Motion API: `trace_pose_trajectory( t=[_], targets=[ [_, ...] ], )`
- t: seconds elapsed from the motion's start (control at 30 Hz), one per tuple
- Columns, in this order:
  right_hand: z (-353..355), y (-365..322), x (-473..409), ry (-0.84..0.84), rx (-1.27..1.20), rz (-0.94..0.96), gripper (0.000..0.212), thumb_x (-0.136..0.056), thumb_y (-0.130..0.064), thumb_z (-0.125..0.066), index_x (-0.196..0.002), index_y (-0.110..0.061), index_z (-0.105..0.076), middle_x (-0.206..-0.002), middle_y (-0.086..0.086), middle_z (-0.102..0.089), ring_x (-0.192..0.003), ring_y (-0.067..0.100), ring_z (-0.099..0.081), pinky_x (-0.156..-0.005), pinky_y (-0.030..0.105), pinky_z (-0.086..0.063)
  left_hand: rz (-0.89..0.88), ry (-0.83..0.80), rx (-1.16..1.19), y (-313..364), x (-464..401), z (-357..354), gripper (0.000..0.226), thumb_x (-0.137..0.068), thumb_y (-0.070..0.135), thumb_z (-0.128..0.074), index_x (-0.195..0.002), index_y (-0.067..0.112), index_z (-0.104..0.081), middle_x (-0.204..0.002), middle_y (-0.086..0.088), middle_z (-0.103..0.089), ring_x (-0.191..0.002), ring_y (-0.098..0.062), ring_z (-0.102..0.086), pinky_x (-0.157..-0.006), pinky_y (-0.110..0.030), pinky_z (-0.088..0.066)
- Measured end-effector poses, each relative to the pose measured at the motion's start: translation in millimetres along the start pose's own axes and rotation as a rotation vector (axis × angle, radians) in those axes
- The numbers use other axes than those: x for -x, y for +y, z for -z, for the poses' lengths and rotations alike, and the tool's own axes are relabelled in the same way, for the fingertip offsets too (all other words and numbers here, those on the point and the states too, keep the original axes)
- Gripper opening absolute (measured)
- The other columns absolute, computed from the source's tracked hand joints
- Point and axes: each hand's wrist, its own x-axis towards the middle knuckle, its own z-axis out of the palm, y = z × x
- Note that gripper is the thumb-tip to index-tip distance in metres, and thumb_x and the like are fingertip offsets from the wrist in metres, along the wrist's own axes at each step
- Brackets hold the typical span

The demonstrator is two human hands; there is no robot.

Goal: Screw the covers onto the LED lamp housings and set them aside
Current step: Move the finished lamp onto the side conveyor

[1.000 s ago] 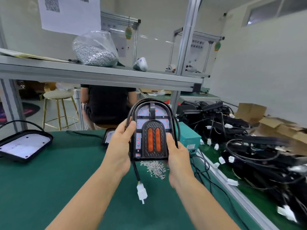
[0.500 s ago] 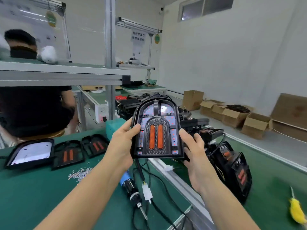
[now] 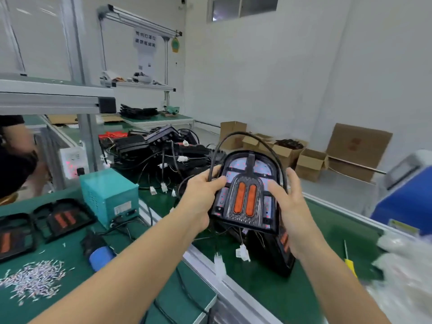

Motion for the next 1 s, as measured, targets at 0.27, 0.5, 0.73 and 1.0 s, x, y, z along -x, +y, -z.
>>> trace_pose_trajectory(
  t=[0.27, 0.5, 0.73, 1.0],
  targets=[
    [29, 22, -37, 0.285, 0.227, -0.043, 0.052, -0.102, -0.013, -0.037, -0.150, -0.035, -0.031, -0.143, -0.009, -0.046, -0.095, 0.009, -0.064, -0.088, 0.041, -0.055, 0.053, -0.086, -0.216, -4, -29, -54, 0.036, -0.093, 0.004, -0.057, -0.128, 0.013, -0.055, -0.121, -0.003, -0.059, -0.105, -0.018, -0.051, -0.093, -0.033, -0.040],
    [50, 44, -74, 0.418, 0.218, -0.279, 0.062, -0.099, 0.001, -0.032, -0.155, -0.023, -0.024, -0.151, 0.006, -0.041, -0.101, 0.030, -0.060, -0.092, 0.046, -0.051, 0.061, -0.203, -0.432, -19, -37, -49, 0.069, -0.091, -0.009, -0.049, -0.150, 0.015, -0.023, -0.153, -0.001, -0.031, -0.136, -0.021, -0.035, -0.109, -0.033, -0.030],
    [60, 64, -91, 0.439, 0.250, -0.377, 0.058, -0.096, 0.001, -0.032, -0.151, -0.018, -0.030, -0.143, 0.013, -0.048, -0.101, 0.031, -0.057, -0.071, 0.033, -0.042, -0.201, -0.339, -0.876, -41, -28, -42, 0.068, -0.093, -0.005, -0.041, -0.150, 0.027, -0.023, -0.157, 0.004, -0.021, -0.136, -0.020, -0.033, -0.104, -0.022, -0.036],
    [58, 50, -116, 0.332, 0.143, -0.497, 0.049, -0.099, -0.010, -0.041, -0.147, -0.004, -0.033, -0.114, 0.013, -0.052, -0.085, 0.029, -0.046, -0.070, 0.039, -0.038, -0.470, -0.361, -1.543, -64, -36, -35, 0.064, -0.096, 0.004, -0.039, -0.152, 0.024, -0.013, -0.160, 0.003, -0.003, -0.146, -0.018, -0.004, -0.119, -0.038, -0.006]
  ],
)
